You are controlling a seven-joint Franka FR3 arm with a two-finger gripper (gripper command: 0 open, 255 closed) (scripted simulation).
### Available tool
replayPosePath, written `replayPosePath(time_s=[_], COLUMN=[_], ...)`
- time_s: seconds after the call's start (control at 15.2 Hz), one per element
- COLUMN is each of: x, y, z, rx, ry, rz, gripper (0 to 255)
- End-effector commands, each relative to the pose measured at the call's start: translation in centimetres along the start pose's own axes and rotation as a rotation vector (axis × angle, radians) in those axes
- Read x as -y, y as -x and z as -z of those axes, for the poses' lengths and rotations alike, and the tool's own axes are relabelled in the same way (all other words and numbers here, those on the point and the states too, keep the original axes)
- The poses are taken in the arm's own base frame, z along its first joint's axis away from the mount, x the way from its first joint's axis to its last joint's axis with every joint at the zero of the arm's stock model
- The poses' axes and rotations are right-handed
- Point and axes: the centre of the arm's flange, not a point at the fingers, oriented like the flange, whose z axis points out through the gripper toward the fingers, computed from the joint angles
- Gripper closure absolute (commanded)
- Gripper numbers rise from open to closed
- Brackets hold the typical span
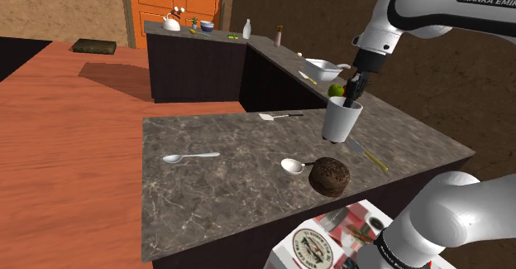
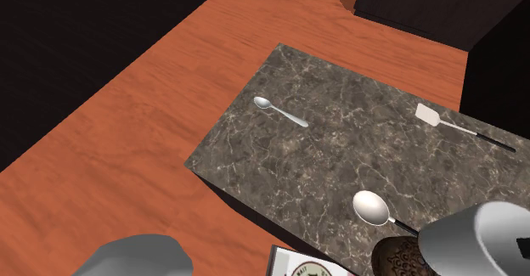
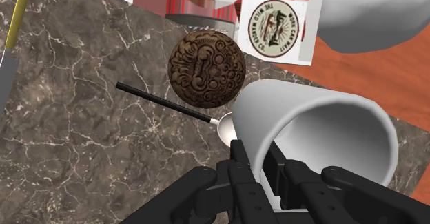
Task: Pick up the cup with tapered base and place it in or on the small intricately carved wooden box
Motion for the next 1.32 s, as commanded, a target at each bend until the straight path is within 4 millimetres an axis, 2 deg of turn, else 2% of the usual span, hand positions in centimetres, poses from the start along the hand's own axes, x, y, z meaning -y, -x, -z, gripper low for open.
replayPosePath(time_s=[0.0, 0.2, 1.25], x=[-1.8, -4.6, -5.5], y=[1.9, 4.4, 4.1], z=[0.6, 1.2, -7.2], rx=[0.000, 0.000, 0.000], ry=[0.000, 0.000, 0.000], rz=[0.001, 0.001, 0.001], gripper=[255, 255, 255])
